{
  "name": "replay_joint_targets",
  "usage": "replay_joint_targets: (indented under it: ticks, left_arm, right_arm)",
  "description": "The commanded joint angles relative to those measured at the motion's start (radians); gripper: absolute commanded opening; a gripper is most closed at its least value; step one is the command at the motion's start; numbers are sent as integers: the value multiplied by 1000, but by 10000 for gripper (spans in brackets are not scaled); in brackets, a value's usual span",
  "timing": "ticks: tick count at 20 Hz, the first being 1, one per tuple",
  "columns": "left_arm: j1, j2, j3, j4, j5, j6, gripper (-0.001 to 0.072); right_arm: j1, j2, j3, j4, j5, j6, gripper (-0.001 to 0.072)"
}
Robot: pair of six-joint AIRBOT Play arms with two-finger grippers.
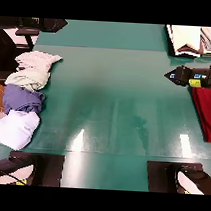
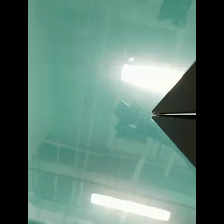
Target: Fold the shirts.
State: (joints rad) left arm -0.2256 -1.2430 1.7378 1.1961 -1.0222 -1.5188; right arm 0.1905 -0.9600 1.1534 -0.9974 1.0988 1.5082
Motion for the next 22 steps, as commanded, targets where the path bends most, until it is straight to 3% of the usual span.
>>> replay_joint_targets:
  ticks: [1, 13, 15, 16, 17, 18, 20, 22]
  left_arm:
    - [0, 0, 0, 0, 1, 0, 24]
    - [0, 0, 0, -5, 3, 0, 24]
    - [0, -1, 0, 45, 57, 41, 26]
    - [0, -1, 0, 120, 76, 44, 202]
    - [0, -7, 0, 221, 89, 16, 484]
    - [2, -24, 0, 346, 87, -40, 550]
    - [35, -77, -2, 491, 54, -102, 552]
    - [105, -163, -2, 502, 25, -130, 552]
  right_arm:
    - [5, 0, 0, 1, -17, 0, 13]
    - [5, -1, 0, 0, -27, 0, 13]
    - [5, -1, 0, 0, -27, 0, 13]
    - [5, -1, 0, 0, -27, 0, 13]
    - [5, -1, 0, 0, -28, 0, 12]
    - [5, -1, 0, 0, -28, 0, 13]
    - [5, -1, 0, 0, -26, 0, 13]
    - [5, -1, 0, 0, -26, 0, 13]
